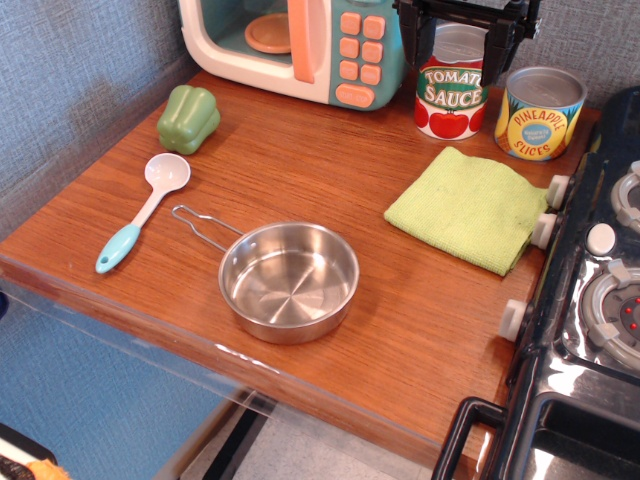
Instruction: Place the green pepper on the folded cloth
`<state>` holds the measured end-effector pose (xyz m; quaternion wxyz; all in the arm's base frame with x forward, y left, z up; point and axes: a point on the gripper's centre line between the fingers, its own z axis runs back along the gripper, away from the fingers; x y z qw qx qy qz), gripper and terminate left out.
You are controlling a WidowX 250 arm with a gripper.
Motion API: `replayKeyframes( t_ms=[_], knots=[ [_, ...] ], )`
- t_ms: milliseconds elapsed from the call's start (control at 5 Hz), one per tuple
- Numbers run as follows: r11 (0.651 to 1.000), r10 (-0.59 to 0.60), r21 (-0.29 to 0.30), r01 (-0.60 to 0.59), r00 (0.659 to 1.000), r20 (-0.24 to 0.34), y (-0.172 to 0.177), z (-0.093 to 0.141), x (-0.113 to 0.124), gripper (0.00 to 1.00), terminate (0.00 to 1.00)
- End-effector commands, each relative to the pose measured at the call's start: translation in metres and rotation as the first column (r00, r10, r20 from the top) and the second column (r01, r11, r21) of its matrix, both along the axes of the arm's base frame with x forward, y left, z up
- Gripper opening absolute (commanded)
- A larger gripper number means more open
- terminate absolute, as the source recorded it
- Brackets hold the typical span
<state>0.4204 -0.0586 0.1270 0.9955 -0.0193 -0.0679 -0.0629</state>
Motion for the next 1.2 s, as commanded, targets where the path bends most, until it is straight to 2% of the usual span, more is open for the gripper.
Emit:
replayKeyframes(
  t_ms=[0, 200, 400, 600, 800, 1000],
  knots=[
    [1.000, 0.000, 0.000, 0.000, 1.000, 0.000, 0.000, 0.000, 0.000, 1.00, 0.00],
    [0.999, 0.027, -0.020, -0.027, 1.000, -0.011, 0.016, -0.005, 0.000, 1.00, 0.00],
    [0.998, 0.048, -0.034, -0.048, 0.999, -0.006, 0.046, -0.002, -0.012, 1.00, 0.00],
    [0.995, 0.102, 0.007, -0.102, 0.995, -0.010, 0.095, 0.004, -0.039, 1.00, 0.00],
    [0.976, 0.211, 0.050, -0.211, 0.977, -0.008, 0.140, -0.001, -0.064, 1.00, 0.00],
    [0.954, 0.278, 0.109, -0.280, 0.960, 0.039, 0.182, -0.004, -0.084, 1.00, 0.00]
  ],
)
